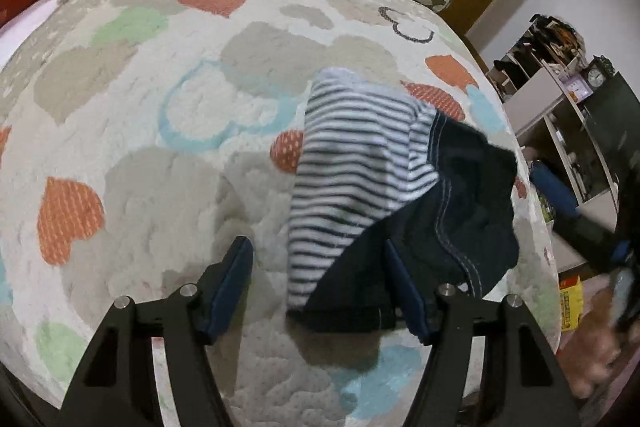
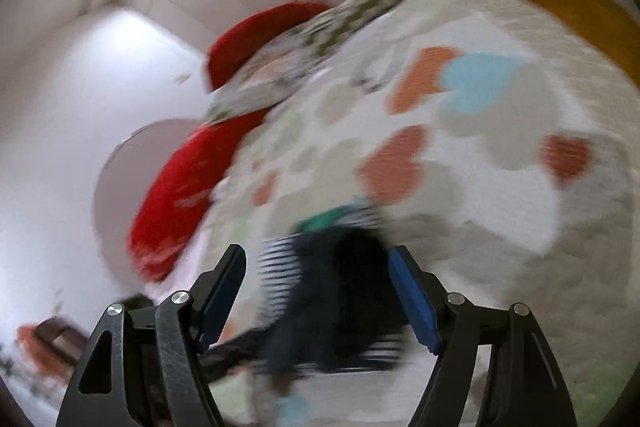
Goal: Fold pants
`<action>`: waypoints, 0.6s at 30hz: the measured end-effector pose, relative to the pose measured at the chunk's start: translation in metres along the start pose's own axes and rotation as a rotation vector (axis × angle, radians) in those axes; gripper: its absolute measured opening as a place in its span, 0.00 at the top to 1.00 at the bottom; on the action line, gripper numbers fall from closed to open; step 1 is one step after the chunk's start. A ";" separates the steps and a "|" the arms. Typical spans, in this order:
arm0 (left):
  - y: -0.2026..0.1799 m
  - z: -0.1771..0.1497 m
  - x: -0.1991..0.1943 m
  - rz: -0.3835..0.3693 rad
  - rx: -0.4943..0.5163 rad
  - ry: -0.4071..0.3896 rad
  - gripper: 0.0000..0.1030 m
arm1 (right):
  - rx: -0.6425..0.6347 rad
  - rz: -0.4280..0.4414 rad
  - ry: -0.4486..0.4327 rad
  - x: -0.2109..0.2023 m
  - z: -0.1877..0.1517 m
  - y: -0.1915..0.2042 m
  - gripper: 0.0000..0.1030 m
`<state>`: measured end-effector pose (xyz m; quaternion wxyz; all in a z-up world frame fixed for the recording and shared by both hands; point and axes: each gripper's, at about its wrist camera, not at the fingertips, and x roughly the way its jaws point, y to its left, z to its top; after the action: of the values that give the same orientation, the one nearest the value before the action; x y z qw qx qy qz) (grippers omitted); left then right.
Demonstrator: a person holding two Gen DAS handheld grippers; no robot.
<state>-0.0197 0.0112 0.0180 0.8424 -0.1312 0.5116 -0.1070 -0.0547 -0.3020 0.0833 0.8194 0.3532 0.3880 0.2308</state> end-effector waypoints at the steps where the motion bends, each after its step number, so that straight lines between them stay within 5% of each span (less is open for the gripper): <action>1: 0.003 -0.002 0.001 0.002 -0.002 -0.004 0.35 | -0.013 0.037 0.037 0.009 0.002 0.008 0.24; 5: 0.003 -0.005 0.001 0.004 0.006 -0.030 0.35 | -0.061 0.168 0.290 0.076 0.000 0.042 0.24; 10: 0.003 -0.008 0.003 0.007 0.017 -0.059 0.35 | -0.097 0.038 0.465 0.161 0.000 0.049 0.24; 14: 0.000 -0.009 0.005 0.018 0.032 -0.072 0.34 | -0.078 -0.062 0.433 0.191 0.021 0.039 0.30; 18: 0.002 -0.008 0.003 -0.004 0.046 -0.065 0.33 | -0.086 -0.112 0.325 0.175 0.040 0.043 0.31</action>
<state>-0.0252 0.0109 0.0111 0.8612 -0.1162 0.4810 -0.1160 0.0770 -0.1761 0.0512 0.7718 0.2538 0.5240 0.2554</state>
